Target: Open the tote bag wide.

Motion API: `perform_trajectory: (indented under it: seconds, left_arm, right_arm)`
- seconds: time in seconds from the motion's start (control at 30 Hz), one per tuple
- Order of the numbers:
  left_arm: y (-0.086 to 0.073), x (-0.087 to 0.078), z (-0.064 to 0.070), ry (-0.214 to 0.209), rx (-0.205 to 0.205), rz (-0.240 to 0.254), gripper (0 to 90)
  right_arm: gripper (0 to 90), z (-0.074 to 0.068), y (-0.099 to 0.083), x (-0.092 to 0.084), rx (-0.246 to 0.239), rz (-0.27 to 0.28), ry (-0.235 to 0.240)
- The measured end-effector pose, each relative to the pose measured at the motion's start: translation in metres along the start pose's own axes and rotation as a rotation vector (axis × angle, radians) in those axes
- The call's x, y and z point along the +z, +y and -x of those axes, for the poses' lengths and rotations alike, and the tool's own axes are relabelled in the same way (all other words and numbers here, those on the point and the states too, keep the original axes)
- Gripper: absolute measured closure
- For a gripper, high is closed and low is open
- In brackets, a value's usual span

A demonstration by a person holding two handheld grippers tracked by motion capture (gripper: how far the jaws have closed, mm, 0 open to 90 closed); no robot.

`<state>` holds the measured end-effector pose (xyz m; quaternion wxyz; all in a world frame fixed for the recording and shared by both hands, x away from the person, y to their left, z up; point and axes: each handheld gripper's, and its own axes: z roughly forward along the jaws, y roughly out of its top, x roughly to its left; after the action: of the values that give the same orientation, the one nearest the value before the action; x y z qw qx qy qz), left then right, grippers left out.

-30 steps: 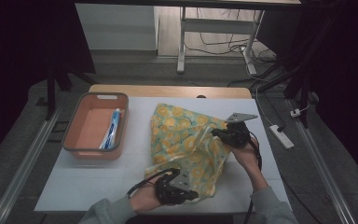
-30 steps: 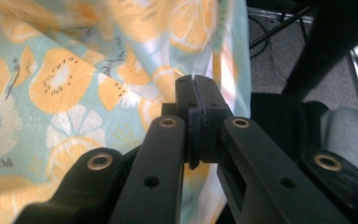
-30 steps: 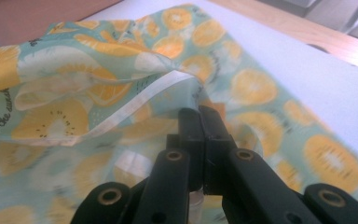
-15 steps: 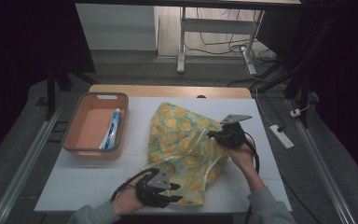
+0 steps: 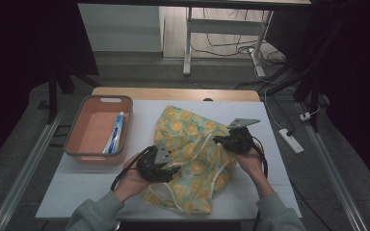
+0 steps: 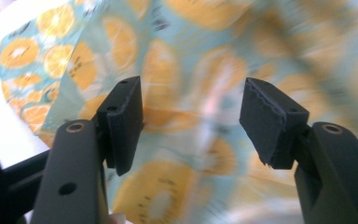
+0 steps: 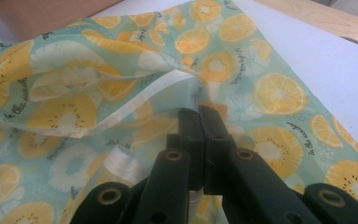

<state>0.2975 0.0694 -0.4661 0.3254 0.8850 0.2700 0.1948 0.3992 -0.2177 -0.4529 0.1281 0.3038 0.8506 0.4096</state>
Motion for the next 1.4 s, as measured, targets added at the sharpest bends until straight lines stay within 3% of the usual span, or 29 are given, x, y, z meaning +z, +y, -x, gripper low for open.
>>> perform_trajectory:
  seconds: [0.07,0.1,0.13,0.17,0.23,0.27,0.37,0.43,0.53,0.63,0.87,1.03,1.13,1.4]
  left_arm:
    - [0.001,0.011,-0.003,-0.002,0.015,-0.029,48.9]
    - [0.001,0.015,-0.003,0.017,0.03,-0.04,64.0]
    - [0.001,0.018,-0.004,0.033,0.043,-0.049,64.0]
    - [0.001,0.02,-0.007,0.037,0.04,-0.05,71.8]
    - [0.001,0.018,-0.012,0.032,0.026,-0.023,86.0]
    - [0.0,0.014,-0.015,0.033,0.006,0.019,87.4]
    - [0.003,-0.007,-0.03,-0.035,-0.085,0.11,87.6]
    - [0.006,-0.022,-0.042,-0.041,-0.132,0.162,87.7]
    - [0.008,-0.031,-0.054,-0.04,-0.164,0.194,87.7]
    - [0.011,-0.023,-0.066,-0.045,-0.206,0.183,87.7]
    - [0.008,0.017,-0.088,-0.003,-0.278,0.081,87.5]
    - [0.008,0.033,-0.091,-0.019,-0.289,0.043,87.5]
    - [0.006,0.034,-0.091,-0.034,-0.282,0.039,86.9]
    - [0.003,0.017,-0.089,-0.038,-0.28,0.07,84.2]
  right_arm:
    - [89.2,0.0,0.0,-0.001,0.0,0.002,0.004]
    - [89.2,0.0,0.0,-0.002,-0.003,0.002,0.011]
    - [89.2,0.0,0.0,-0.002,-0.003,0.002,0.011]
    - [89.2,0.001,0.0,-0.002,-0.005,0.001,0.015]
    - [89.2,0.001,0.0,-0.005,-0.01,0.006,0.025]
    - [89.2,0.001,0.0,-0.008,-0.018,0.007,0.031]
    - [89.2,0.001,-0.002,-0.015,-0.03,0.011,0.044]
    - [89.3,0.001,-0.004,-0.022,-0.04,0.015,0.055]
    - [89.3,0.001,-0.006,-0.031,-0.029,0.037,0.086]
    - [89.2,-0.001,-0.006,-0.036,-0.046,0.043,0.081]
    - [89.3,-0.002,-0.006,-0.032,-0.048,0.037,0.104]
    - [89.3,-0.004,-0.004,-0.034,-0.051,0.053,0.131]
    - [89.3,-0.007,-0.003,-0.039,-0.05,0.071,0.142]
    - [89.3,-0.017,0.007,-0.05,-0.061,0.135,0.187]
